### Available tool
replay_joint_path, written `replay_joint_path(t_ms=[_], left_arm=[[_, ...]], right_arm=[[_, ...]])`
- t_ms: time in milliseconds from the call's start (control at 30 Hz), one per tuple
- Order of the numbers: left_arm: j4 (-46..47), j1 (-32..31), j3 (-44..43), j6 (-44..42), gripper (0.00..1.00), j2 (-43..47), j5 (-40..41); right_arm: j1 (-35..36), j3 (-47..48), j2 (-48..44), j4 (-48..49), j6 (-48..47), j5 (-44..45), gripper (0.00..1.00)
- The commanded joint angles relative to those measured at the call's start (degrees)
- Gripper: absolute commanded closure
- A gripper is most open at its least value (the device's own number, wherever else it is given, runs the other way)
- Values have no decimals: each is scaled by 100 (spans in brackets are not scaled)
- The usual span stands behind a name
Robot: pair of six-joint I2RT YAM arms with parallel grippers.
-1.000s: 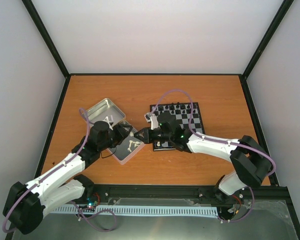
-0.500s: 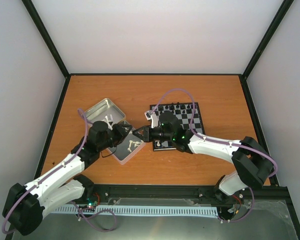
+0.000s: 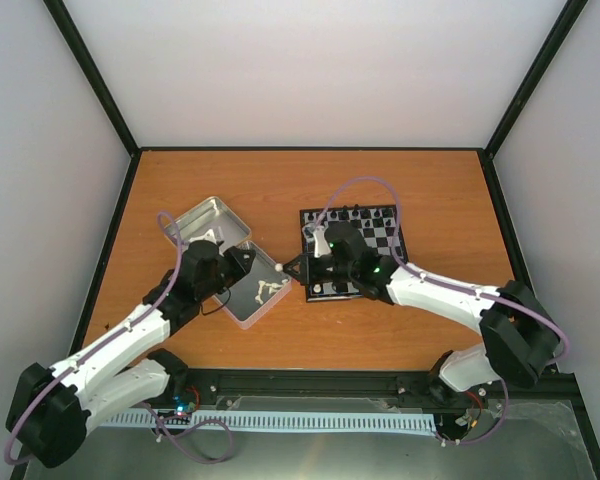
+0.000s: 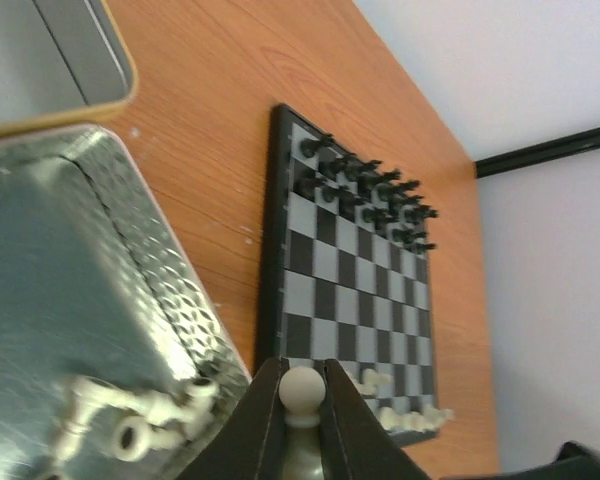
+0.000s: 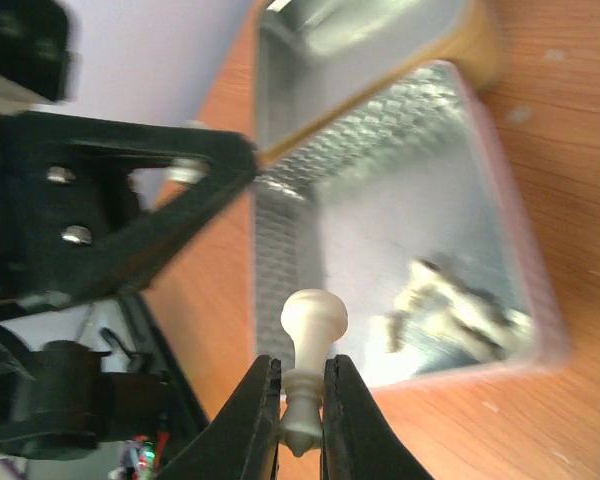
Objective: Set up the chess pieces on the board
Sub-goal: Place the chess piece on the chessboard.
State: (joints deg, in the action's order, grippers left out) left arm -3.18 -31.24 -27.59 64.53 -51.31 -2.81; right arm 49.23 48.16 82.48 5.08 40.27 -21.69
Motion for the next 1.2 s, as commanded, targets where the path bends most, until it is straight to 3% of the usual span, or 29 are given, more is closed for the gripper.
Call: replay_joint_path(t_ms=[0,200,433,667,1167], left_arm=[[-617,26,-440,-1180,97,-205,639],[-587,22,-342,-1829,97,-608,554],[-80,22,-238,-2150,95,-1154,225],[156,23,-198,-2397,95,-1233,-34],[124,22,-40,-2452,95,-1004,-103]], right_arm=[[-641,212,-302,-1907,-469,333,97],[-1642,496,-601,-4182,-1274,732,97],[-1917,1112,-485,-5952,-1837,1479,96],[-1917,1443,-13,-6487,-1832,1810,96],[-1918,1807,460,-6804,-1883,1621,96]])
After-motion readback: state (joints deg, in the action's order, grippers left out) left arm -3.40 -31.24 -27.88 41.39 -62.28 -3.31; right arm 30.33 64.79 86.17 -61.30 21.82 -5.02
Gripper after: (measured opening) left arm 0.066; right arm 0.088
